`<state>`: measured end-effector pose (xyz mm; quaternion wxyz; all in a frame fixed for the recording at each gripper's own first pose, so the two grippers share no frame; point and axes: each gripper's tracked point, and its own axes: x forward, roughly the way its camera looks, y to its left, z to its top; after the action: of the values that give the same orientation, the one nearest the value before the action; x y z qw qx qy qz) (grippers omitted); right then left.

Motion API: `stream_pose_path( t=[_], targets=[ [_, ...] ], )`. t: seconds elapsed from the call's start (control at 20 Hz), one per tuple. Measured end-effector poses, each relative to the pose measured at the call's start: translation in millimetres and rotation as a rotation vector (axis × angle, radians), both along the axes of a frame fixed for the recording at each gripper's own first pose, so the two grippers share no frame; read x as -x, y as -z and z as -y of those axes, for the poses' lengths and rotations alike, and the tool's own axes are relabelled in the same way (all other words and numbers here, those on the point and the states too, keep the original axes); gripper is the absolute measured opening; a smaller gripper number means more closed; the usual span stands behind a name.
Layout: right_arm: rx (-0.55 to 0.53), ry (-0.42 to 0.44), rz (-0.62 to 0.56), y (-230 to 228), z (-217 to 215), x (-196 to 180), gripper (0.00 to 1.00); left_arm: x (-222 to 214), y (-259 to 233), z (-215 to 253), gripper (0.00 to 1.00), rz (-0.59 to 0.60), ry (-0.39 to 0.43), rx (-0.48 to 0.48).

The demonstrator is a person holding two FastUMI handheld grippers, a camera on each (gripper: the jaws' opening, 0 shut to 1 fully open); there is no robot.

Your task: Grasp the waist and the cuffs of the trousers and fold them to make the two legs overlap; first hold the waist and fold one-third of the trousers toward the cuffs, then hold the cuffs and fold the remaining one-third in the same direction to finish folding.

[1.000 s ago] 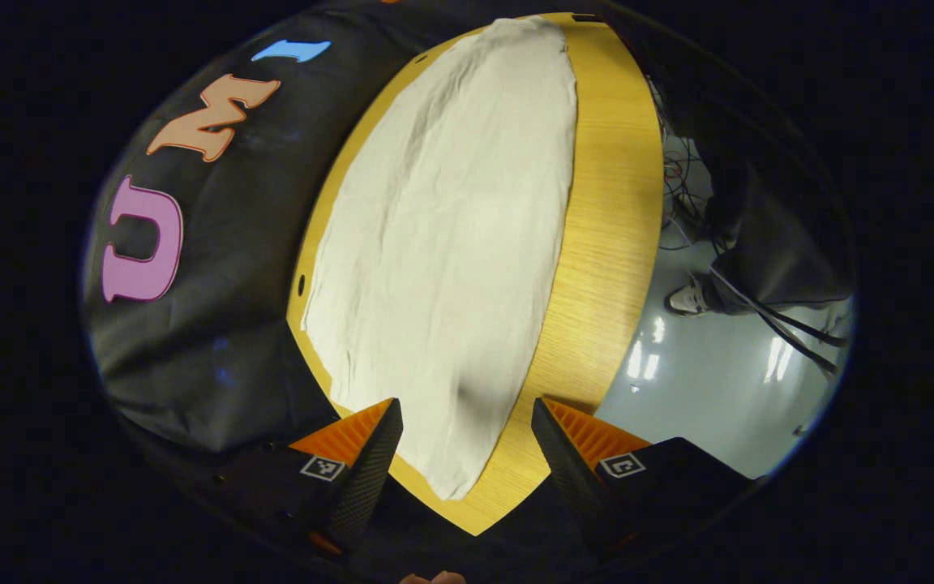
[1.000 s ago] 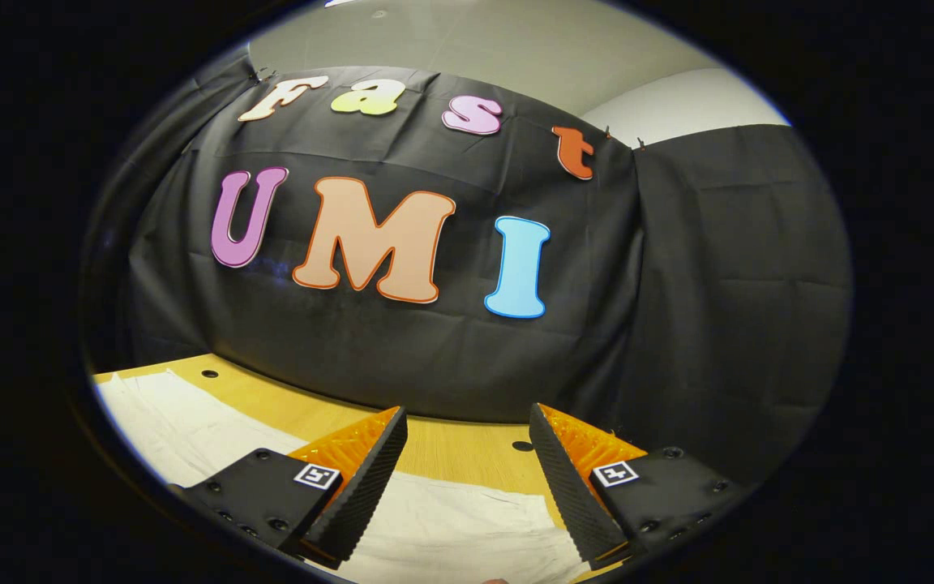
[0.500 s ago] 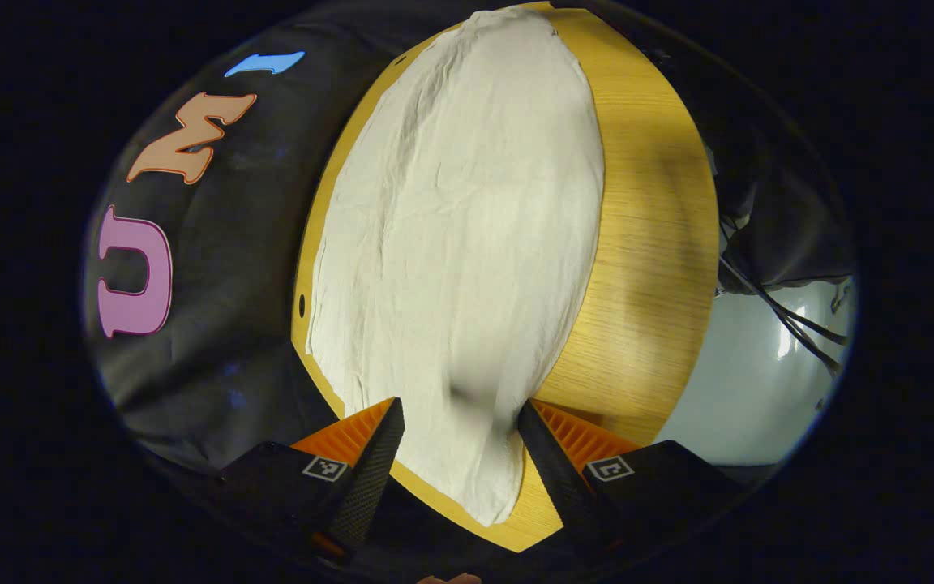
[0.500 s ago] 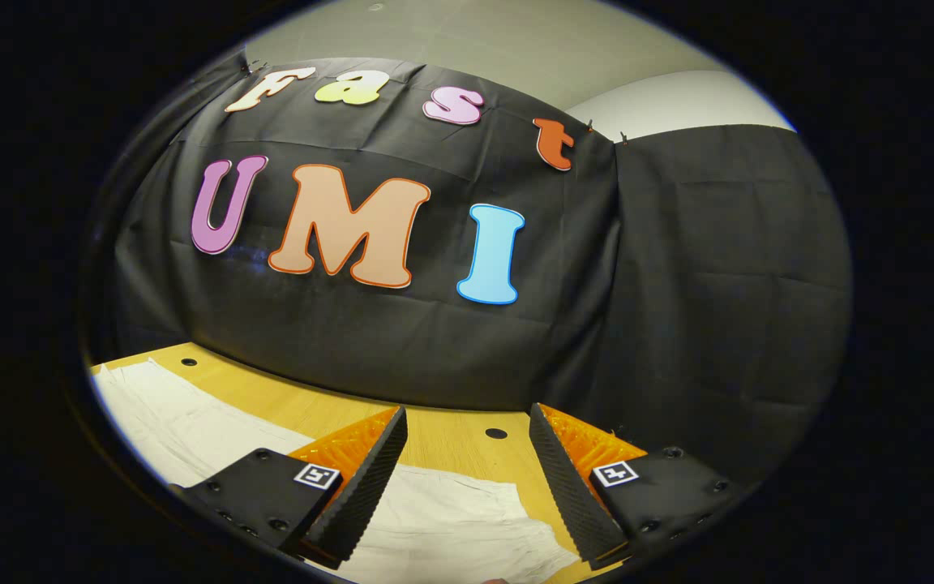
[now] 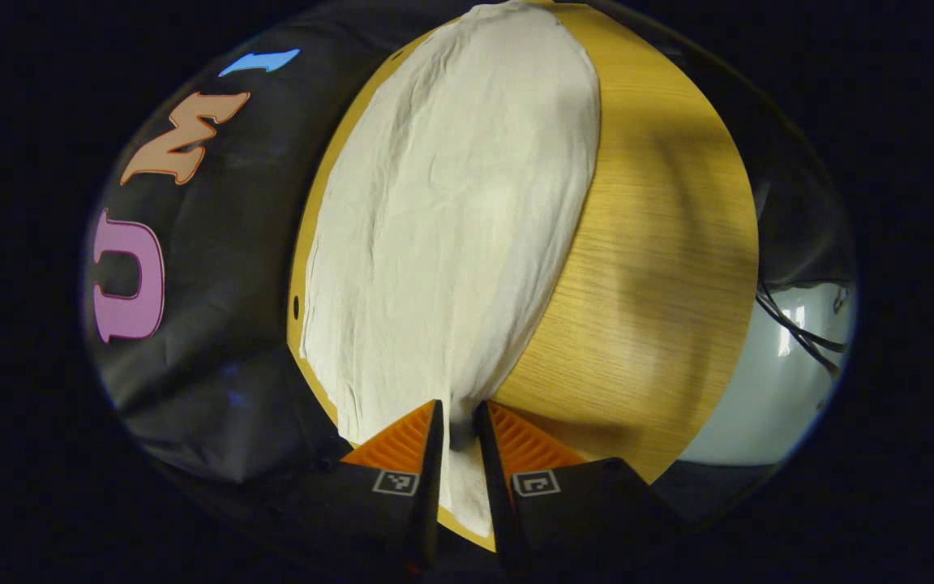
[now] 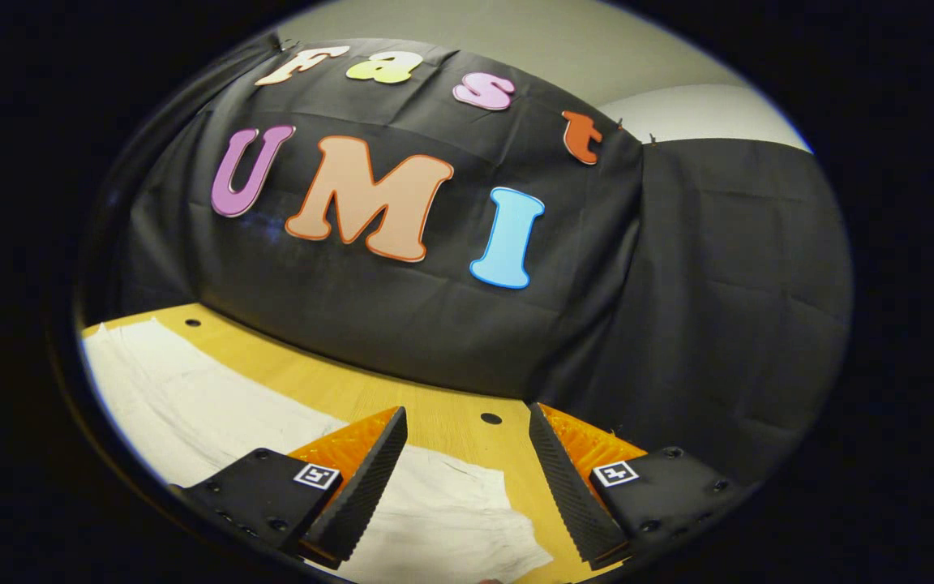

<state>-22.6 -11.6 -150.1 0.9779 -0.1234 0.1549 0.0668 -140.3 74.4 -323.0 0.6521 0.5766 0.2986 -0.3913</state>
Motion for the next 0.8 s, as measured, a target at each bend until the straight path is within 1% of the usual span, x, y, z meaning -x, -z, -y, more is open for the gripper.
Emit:
stream_pose_path(
  t=[0.05, 0.1, 0.15, 0.2, 0.35, 0.4, 0.45, 0.6, 0.8],
  targets=[
    [0.026, -0.015, -0.009, 3, 4, 3, 0.97, 3, 2, 0, 0.23, -0.008, -0.009, 0.002],
    [0.053, -0.032, -0.021, 7, 8, 7, 0.97, 5, 4, 1, 0.12, -0.013, -0.018, 0.011],
    [0.08, -0.049, -0.033, 12, 13, 11, 0.97, 5, 4, 0, 0.06, -0.01, -0.026, 0.013],
    [0.109, -0.069, -0.045, 17, 16, 16, 0.99, 6, 3, 0, 0.02, -0.011, -0.03, 0.009],
    [0.205, -0.124, -0.082, 35, 30, 26, 0.97, 7, 3, 0, 0.0, -0.005, -0.022, -0.009],
    [0.241, -0.145, -0.094, 41, 34, 30, 0.99, 7, 3, 1, 0.0, -0.002, -0.025, -0.01],
    [0.279, -0.175, -0.106, 48, 40, 40, 0.97, 8, 3, 1, 0.0, 0.0, -0.03, -0.011],
    [0.413, -0.279, -0.143, 65, 56, 65, 0.98, 8, 3, 1, 0.0, 0.015, -0.042, -0.016],
    [0.55, -0.434, -0.223, 99, 62, 94, 0.97, 8, 3, 1, 0.0, 0.029, -0.037, -0.021]
  ],
)
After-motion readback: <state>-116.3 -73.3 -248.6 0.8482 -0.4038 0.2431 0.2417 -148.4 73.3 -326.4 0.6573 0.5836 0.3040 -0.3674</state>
